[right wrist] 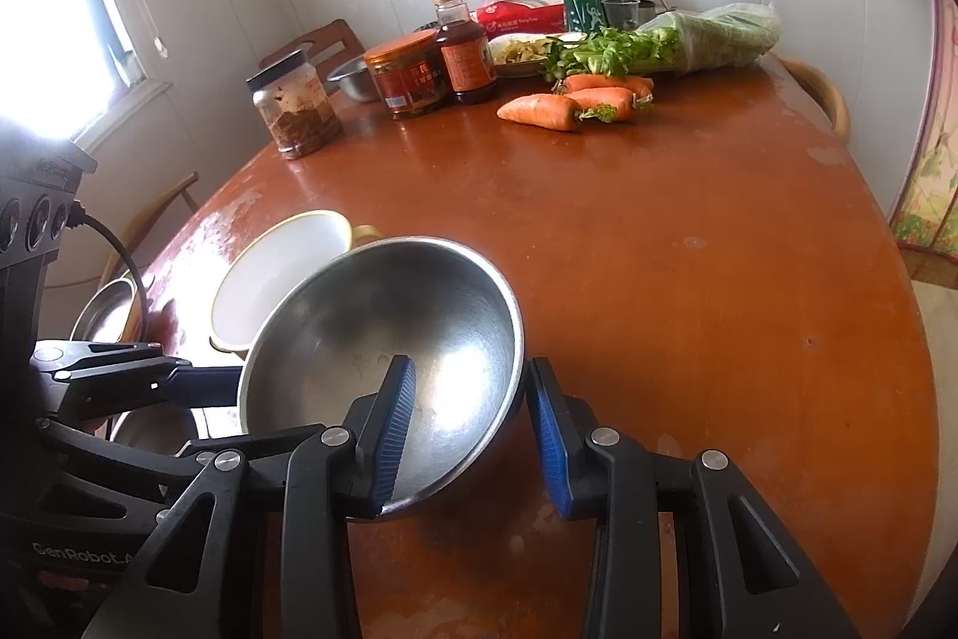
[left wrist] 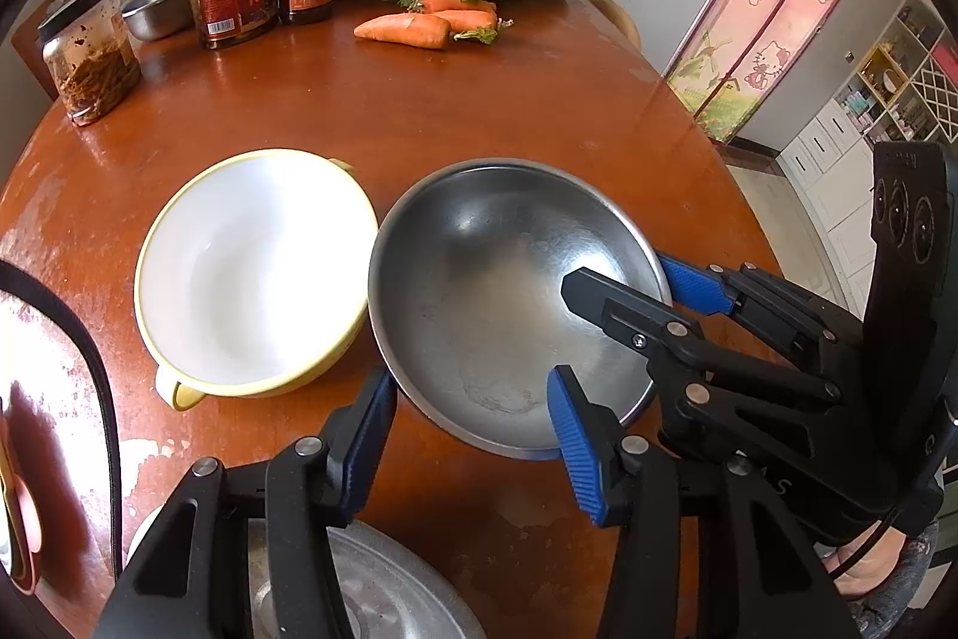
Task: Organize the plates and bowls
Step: 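Lift the steel mixing bowl with both tools and carry it over the basin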
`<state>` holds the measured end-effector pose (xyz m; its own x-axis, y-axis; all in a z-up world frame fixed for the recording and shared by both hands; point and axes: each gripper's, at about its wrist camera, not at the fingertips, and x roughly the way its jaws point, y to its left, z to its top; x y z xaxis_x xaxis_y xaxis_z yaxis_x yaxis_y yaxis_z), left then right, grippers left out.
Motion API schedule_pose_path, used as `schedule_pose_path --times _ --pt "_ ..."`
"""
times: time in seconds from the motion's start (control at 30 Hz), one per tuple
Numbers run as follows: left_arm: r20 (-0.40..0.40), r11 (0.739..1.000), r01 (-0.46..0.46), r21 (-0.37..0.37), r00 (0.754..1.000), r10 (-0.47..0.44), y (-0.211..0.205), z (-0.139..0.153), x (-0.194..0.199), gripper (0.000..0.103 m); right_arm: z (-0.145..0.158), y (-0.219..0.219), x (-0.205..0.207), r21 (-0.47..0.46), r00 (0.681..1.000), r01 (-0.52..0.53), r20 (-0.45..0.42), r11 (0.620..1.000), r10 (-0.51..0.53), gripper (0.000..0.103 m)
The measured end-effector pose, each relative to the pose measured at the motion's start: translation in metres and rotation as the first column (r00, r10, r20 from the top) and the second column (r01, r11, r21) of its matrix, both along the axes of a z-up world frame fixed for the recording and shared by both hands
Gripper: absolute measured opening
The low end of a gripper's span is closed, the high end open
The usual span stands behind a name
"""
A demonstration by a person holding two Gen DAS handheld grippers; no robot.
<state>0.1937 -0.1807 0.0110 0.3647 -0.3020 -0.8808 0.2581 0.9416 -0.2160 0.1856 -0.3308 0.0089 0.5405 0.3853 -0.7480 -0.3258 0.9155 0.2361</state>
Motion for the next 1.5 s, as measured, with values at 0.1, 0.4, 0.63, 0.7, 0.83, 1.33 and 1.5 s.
schedule_pose_path --times 0.1,0.4,0.63,0.7,0.83,1.33,1.5 --pt "0.020 1.000 0.006 0.005 1.000 -0.006 0.001 0.004 -0.003 0.052 0.003 0.002 -0.003 -0.002 1.000 0.003 0.005 1.000 -0.003 0.041" --pt "0.071 1.000 0.000 0.017 0.998 -0.001 0.010 0.020 -0.015 0.052 0.018 0.010 -0.013 -0.004 0.999 -0.009 0.034 1.000 0.009 0.041" --pt "0.106 1.000 -0.011 0.016 0.994 0.010 0.020 0.031 -0.028 0.052 0.030 0.023 -0.022 -0.011 0.998 -0.025 0.061 1.000 0.025 0.041" --pt "0.116 1.000 -0.013 0.016 0.993 0.011 0.024 0.034 -0.032 0.052 0.033 0.025 -0.025 -0.013 0.997 -0.029 0.069 0.999 0.030 0.041" --pt "0.133 1.000 -0.017 0.015 0.991 0.015 0.030 0.040 -0.040 0.052 0.040 0.033 -0.031 -0.017 0.996 -0.035 0.082 0.999 0.036 0.041" --pt "0.190 0.998 -0.061 0.019 0.980 0.057 0.064 0.055 -0.070 0.052 0.054 0.068 -0.052 -0.019 0.989 -0.083 0.117 0.996 0.085 0.041" --pt "0.194 0.997 -0.076 0.009 0.978 0.073 0.078 0.056 -0.077 0.052 0.057 0.082 -0.055 -0.030 0.987 -0.104 0.121 0.994 0.107 0.041"
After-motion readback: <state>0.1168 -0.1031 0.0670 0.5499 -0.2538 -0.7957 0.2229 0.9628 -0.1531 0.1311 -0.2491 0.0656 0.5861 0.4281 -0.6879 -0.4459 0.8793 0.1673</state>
